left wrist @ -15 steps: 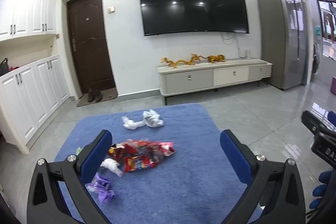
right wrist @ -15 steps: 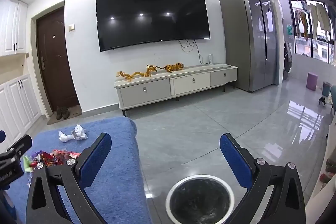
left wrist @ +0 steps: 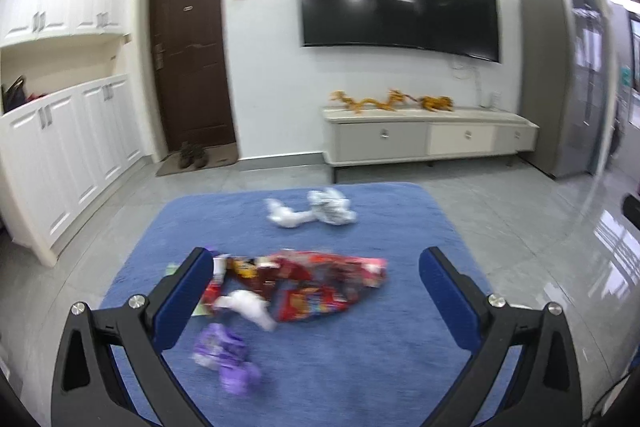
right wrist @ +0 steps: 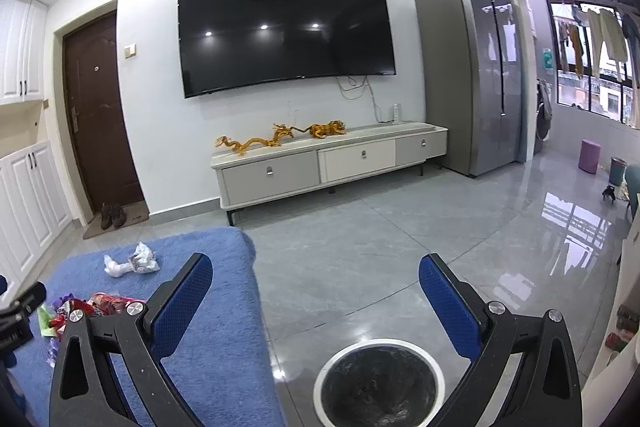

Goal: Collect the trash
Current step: 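Move both tools toward the pile of wrappers on the blue rug, then grasp the purple bag with the left tool while the right tool grasps a pink wrapper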

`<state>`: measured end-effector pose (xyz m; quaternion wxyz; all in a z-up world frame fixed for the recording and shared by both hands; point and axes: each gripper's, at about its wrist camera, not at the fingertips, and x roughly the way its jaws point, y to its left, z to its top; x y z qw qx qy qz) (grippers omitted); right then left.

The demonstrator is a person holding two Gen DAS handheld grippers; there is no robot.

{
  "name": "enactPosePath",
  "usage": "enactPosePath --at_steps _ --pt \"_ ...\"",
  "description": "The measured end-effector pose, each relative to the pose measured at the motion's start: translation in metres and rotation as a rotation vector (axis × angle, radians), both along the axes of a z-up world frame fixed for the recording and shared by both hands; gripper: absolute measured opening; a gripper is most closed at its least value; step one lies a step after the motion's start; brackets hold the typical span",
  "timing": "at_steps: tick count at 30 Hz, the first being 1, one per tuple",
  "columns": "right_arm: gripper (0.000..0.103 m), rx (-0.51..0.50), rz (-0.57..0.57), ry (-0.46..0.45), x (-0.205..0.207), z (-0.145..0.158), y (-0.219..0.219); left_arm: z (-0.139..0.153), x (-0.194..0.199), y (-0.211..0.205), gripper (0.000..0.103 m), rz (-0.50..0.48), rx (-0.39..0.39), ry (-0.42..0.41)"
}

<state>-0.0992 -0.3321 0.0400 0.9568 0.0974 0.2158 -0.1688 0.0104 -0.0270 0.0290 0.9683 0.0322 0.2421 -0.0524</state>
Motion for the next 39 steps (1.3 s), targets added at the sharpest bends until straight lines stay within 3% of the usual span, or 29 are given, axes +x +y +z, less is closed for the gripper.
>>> enactPosePath --at_steps 7,12,15,19,24,30,35,39 --pt "0.103 0.011 0.105 0.016 0.023 0.001 0.027 -0.005 0.021 0.085 0.103 0.16 -0.033 0.004" --pt "0.103 -0.102 0.201 -0.022 0.058 -0.009 0.071 -0.016 0.028 0.124 0.103 0.228 -0.066 0.036" --pt "0.103 -0.028 0.272 0.0 0.076 -0.016 0.09 -0.031 0.03 0.135 0.103 0.22 -0.086 0.074" --pt "0.102 0.03 0.375 0.077 0.107 -0.035 0.113 -0.055 0.035 0.131 0.103 0.152 -0.112 0.151" --pt "0.083 0.073 0.449 0.208 0.149 -0.076 0.127 -0.09 0.043 0.117 0.101 0.092 -0.095 0.245" --pt "0.081 0.159 0.527 0.268 0.198 -0.109 0.13 -0.109 0.058 0.116 0.094 0.09 -0.108 0.297" --pt "0.081 0.174 0.632 0.309 0.227 -0.126 0.148 -0.122 0.065 0.115 0.085 0.089 -0.116 0.341" --pt "0.065 0.183 0.72 0.364 0.228 -0.143 0.163 -0.131 0.066 0.113 0.075 0.066 -0.118 0.368"
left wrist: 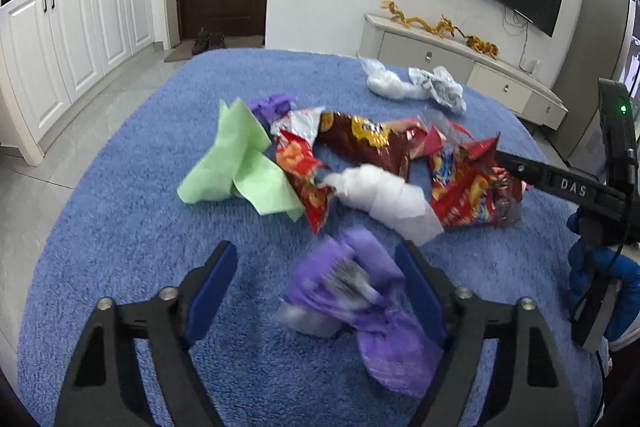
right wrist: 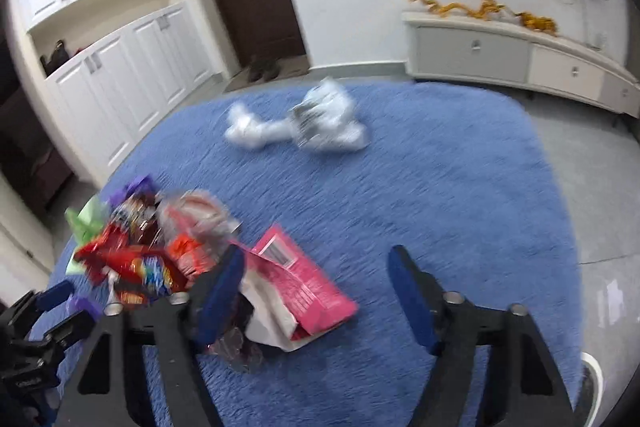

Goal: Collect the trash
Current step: 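Grasp the purple bag with the left tool while the right tool grasps a pink wrapper, then carry the purple bag and pink wrapper in both tools over the trash bin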

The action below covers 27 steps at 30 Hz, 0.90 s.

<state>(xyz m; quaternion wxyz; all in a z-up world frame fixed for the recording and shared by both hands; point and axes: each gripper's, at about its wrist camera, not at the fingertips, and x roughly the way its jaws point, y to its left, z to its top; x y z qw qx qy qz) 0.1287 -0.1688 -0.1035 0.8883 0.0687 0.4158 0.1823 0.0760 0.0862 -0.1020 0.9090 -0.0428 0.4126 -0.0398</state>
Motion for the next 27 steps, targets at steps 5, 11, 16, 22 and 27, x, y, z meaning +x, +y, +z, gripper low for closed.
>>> enactPosePath --at_steps 5,11,16,22,27 --pt "0.053 0.023 0.083 -0.011 -0.014 0.002 0.008 -0.006 -0.001 -0.001 0.057 -0.025 -0.04 0.027" --pt "0.019 -0.015 0.093 -0.004 -0.019 -0.002 0.018 0.0 -0.009 0.001 0.044 -0.04 -0.078 0.011" --pt "0.014 -0.02 0.054 -0.035 -0.034 0.006 0.008 0.011 -0.026 0.011 0.042 -0.029 -0.084 -0.029" --pt "0.012 0.016 -0.015 -0.074 -0.062 0.023 -0.015 0.036 -0.049 0.015 0.041 -0.029 -0.079 -0.1" --pt "0.012 0.029 -0.042 -0.101 -0.086 0.039 -0.028 0.056 -0.068 0.006 0.041 -0.047 -0.072 -0.156"
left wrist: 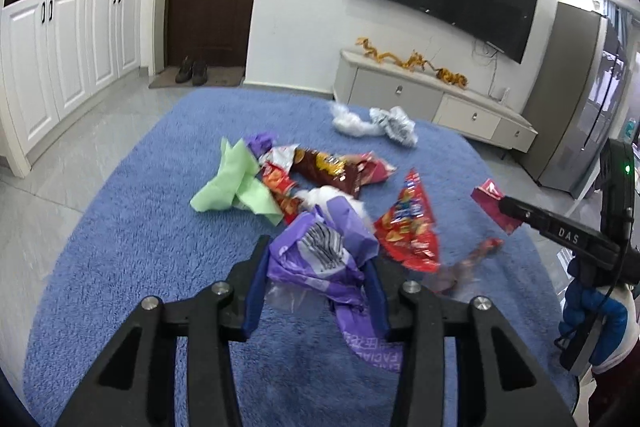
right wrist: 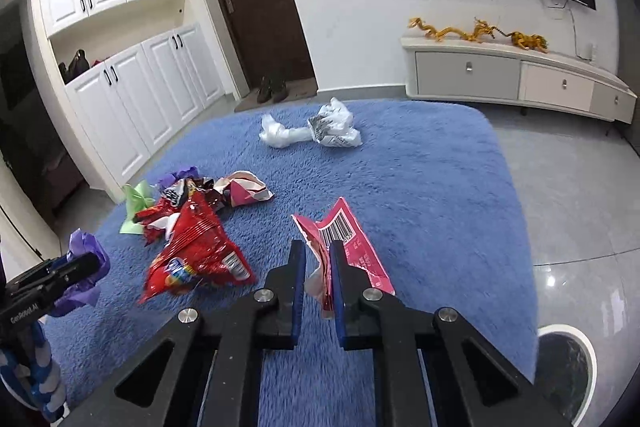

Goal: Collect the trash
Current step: 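Carry the purple bag and pink wrapper in both tools over the trash bin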

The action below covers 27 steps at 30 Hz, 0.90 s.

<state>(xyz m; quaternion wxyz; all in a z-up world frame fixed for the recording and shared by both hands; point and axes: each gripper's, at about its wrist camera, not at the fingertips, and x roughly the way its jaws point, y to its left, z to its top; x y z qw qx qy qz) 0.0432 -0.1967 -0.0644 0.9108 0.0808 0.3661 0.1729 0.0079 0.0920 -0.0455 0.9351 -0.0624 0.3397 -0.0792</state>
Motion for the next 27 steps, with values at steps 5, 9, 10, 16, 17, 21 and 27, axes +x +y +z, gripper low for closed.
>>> enactPosePath --at_steps 5,9,10,16,17,21,27 --pt "0.012 0.016 -0.038 -0.027 -0.03 0.016 -0.014 0.022 -0.013 -0.02 0.041 -0.057 -0.007 -0.054" --pt "0.012 0.024 -0.088 -0.046 -0.051 0.026 -0.033 0.033 -0.012 -0.047 0.041 -0.131 -0.026 -0.069" --pt "0.012 0.026 -0.106 -0.051 -0.057 0.028 -0.041 0.034 -0.014 -0.054 0.041 -0.149 -0.029 -0.07" --pt "0.012 0.027 -0.231 -0.063 -0.084 0.035 -0.091 0.044 -0.011 -0.117 0.041 -0.295 -0.027 -0.077" --pt "0.012 0.024 -0.251 -0.062 -0.087 0.034 -0.099 0.045 -0.011 -0.129 0.041 -0.317 -0.023 -0.078" --pt "0.012 0.03 -0.339 -0.039 -0.101 0.023 -0.137 0.045 -0.006 -0.178 0.041 -0.413 -0.003 -0.054" --pt "0.012 0.074 -0.454 0.016 -0.114 -0.003 -0.193 0.035 0.001 -0.257 0.041 -0.532 0.054 -0.003"
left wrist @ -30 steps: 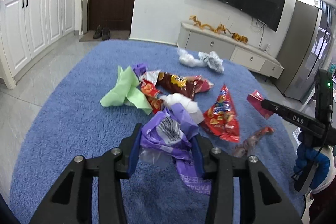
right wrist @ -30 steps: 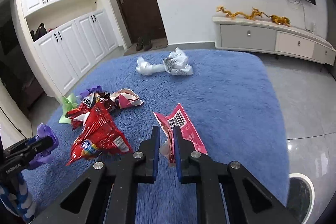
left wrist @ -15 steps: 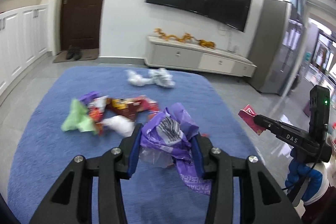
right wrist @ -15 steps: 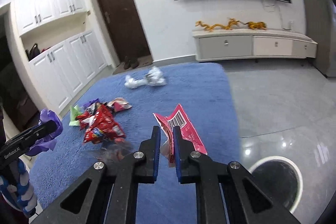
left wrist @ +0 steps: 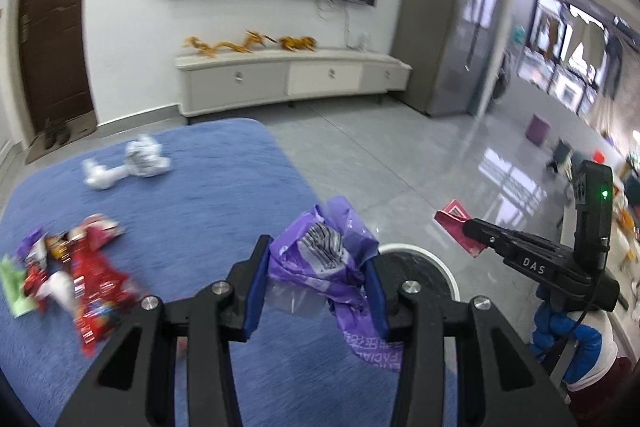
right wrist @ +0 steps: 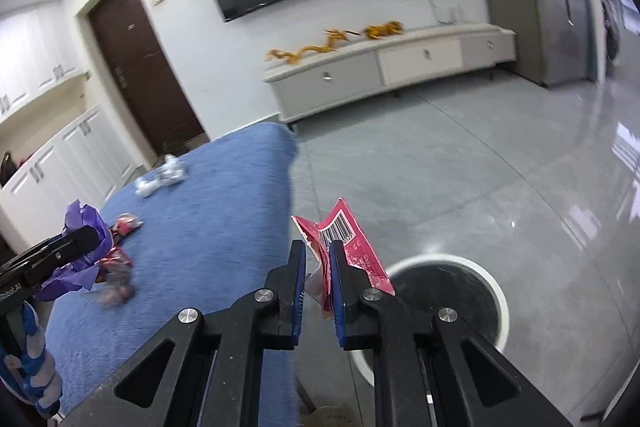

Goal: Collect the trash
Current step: 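Carry the purple bag and pink wrapper in both tools over the trash bin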

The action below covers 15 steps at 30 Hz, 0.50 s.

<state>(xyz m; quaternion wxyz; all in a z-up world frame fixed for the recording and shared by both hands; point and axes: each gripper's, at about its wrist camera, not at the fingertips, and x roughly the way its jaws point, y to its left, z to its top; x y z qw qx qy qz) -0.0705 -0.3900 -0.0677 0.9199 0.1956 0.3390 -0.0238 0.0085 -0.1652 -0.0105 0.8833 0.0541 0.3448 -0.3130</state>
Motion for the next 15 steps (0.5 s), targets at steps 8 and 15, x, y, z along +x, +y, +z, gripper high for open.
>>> enactPosePath --at_steps 8,15 --pt "0.012 0.073 -0.09 0.072 -0.002 -0.043 -0.051 -0.028 0.023 -0.088 0.041 -0.096 0.089 0.066" --pt "0.013 0.139 -0.125 0.175 0.002 -0.093 -0.084 -0.064 0.042 -0.145 0.041 -0.157 0.14 0.147"
